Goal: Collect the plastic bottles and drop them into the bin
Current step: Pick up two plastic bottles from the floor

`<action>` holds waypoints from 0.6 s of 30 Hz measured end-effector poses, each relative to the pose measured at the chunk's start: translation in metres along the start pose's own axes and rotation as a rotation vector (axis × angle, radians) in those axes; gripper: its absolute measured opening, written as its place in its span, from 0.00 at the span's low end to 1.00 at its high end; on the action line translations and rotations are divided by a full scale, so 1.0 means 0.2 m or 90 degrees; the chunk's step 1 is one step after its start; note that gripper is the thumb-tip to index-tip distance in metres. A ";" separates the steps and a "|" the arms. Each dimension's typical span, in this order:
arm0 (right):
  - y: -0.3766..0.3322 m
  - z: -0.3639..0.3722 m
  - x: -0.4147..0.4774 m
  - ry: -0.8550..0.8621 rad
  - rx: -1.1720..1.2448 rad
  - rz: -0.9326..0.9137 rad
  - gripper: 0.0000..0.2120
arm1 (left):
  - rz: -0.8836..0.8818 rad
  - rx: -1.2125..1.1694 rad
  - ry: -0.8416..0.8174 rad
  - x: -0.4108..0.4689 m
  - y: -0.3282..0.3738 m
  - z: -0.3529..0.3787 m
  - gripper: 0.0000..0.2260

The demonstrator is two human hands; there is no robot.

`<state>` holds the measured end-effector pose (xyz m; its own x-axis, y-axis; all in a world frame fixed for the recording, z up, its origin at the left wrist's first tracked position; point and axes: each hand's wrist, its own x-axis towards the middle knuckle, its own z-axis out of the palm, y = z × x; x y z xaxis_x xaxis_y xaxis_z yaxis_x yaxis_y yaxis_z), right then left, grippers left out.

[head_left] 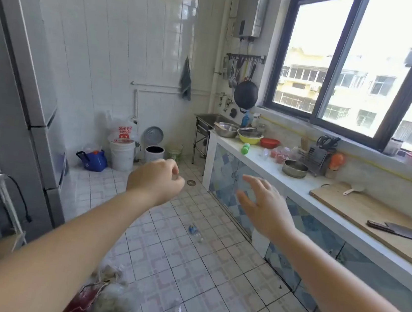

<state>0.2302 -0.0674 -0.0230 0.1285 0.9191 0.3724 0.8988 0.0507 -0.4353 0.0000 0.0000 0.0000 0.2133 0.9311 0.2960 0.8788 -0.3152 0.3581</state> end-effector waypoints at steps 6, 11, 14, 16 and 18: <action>0.12 0.13 0.28 -0.010 -0.113 -0.027 0.26 | -0.034 0.047 -0.054 0.22 -0.04 0.22 0.13; 0.22 0.29 0.59 -0.023 -0.154 -0.035 0.25 | -0.055 0.070 -0.081 0.51 -0.15 0.42 0.13; 0.28 0.39 0.81 -0.040 -0.166 -0.039 0.25 | -0.062 0.081 -0.095 0.73 -0.21 0.51 0.13; 0.32 0.46 0.94 -0.048 -0.174 -0.039 0.25 | -0.069 0.083 -0.102 0.89 -0.24 0.56 0.13; 0.37 0.53 1.06 -0.058 -0.166 -0.034 0.25 | -0.075 0.088 -0.107 1.03 -0.26 0.61 0.14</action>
<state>0.2804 0.1729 -0.0626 0.0508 0.9500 0.3080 0.9823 0.0081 -0.1870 0.0502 0.2300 -0.0667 0.1636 0.9811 0.1038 0.9496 -0.1851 0.2528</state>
